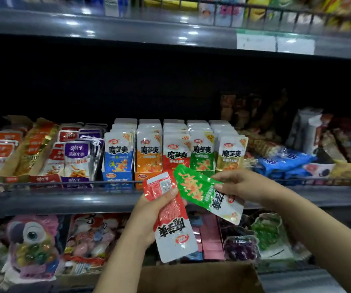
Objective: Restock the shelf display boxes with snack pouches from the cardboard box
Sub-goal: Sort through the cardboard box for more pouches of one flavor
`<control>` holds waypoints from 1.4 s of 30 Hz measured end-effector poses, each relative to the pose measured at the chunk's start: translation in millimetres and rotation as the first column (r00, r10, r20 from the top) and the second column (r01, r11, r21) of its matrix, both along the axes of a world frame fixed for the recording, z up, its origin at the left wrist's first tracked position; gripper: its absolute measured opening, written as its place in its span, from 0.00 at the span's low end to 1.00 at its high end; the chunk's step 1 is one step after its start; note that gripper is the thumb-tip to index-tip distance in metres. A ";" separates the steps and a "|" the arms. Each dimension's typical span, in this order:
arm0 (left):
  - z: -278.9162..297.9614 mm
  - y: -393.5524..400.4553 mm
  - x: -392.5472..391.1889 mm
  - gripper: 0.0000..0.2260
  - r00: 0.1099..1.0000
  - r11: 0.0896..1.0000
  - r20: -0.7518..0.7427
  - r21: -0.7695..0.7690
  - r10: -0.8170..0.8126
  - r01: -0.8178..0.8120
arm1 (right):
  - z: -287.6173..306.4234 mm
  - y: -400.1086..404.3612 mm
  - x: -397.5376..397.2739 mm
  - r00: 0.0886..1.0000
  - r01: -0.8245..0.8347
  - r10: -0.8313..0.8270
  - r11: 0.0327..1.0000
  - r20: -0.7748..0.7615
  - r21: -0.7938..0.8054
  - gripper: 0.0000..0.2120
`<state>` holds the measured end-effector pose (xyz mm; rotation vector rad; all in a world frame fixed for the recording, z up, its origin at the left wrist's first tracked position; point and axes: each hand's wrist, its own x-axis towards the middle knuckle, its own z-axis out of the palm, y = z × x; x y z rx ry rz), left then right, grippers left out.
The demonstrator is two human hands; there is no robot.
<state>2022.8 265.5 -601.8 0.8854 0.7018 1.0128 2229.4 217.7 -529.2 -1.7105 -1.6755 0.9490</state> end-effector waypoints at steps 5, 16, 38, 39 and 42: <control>-2.5 -0.5 14.9 0.04 0.994 0.992 0.033 -0.083 0.101 -0.098 | -6.9 14.1 13.9 0.918 0.260 -0.228 0.964 -0.325 0.061 0.15; 1.3 -1.6 28.3 0.05 0.979 0.985 0.120 -0.068 0.165 -0.158 | 15.0 20.8 15.9 0.857 0.498 -0.361 0.766 -0.368 0.407 0.03; 10.3 0.5 12.9 0.09 0.990 0.996 0.131 -0.074 0.050 -0.041 | 53.6 128.2 2.9 0.417 0.122 -0.260 0.966 0.871 0.230 0.26; 10.1 0.7 12.8 0.09 0.991 0.996 0.127 -0.075 0.049 -0.040 | 51.9 128.9 2.9 0.405 0.120 -0.254 0.967 0.878 0.224 0.27; 9.9 0.9 12.6 0.10 0.992 0.997 0.123 -0.069 0.043 -0.034 | 48.9 129.6 3.9 0.385 0.109 -0.254 0.967 0.887 0.230 0.28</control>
